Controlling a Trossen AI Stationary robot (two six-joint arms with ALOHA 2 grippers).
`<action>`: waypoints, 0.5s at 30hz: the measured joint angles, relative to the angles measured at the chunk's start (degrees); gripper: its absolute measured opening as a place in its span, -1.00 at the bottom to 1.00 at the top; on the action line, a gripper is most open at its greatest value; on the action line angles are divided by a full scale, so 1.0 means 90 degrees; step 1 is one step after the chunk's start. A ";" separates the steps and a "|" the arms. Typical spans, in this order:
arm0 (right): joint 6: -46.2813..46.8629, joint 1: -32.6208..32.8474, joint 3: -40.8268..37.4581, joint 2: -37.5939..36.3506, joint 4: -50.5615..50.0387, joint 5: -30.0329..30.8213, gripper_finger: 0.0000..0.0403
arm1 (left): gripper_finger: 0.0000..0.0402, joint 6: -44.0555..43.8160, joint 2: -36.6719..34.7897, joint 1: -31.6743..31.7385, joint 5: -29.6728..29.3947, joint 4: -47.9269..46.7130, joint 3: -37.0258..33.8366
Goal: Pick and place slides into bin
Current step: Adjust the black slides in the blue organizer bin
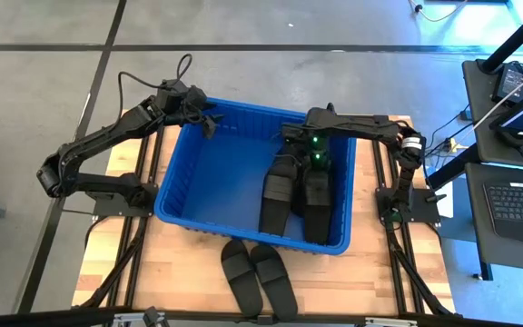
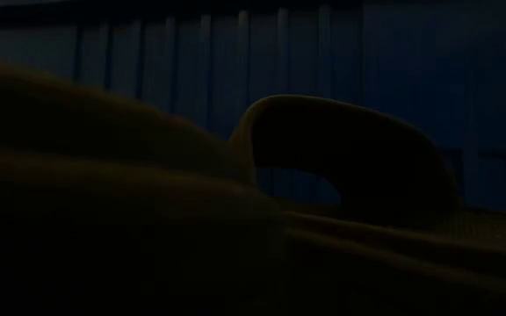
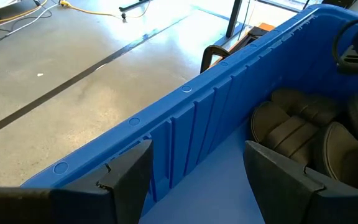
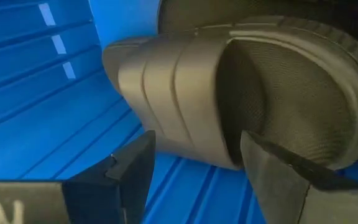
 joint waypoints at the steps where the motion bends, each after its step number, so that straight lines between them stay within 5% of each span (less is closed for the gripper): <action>1: 0.0023 0.0002 0.0000 0.0000 0.0002 0.0000 0.17 | 0.22 0.0000 0.0000 0.0000 0.0000 0.0000 0.0000; 8: 0.0030 -0.0061 0.0708 0.0000 0.0267 0.0153 0.17 | 0.22 0.0000 0.0000 0.0000 0.0000 0.0000 0.0000; 15: -0.0172 0.0014 0.1511 -0.0010 0.2500 0.0891 0.17 | 0.22 0.0000 0.0000 0.0000 0.0000 -0.0002 0.0000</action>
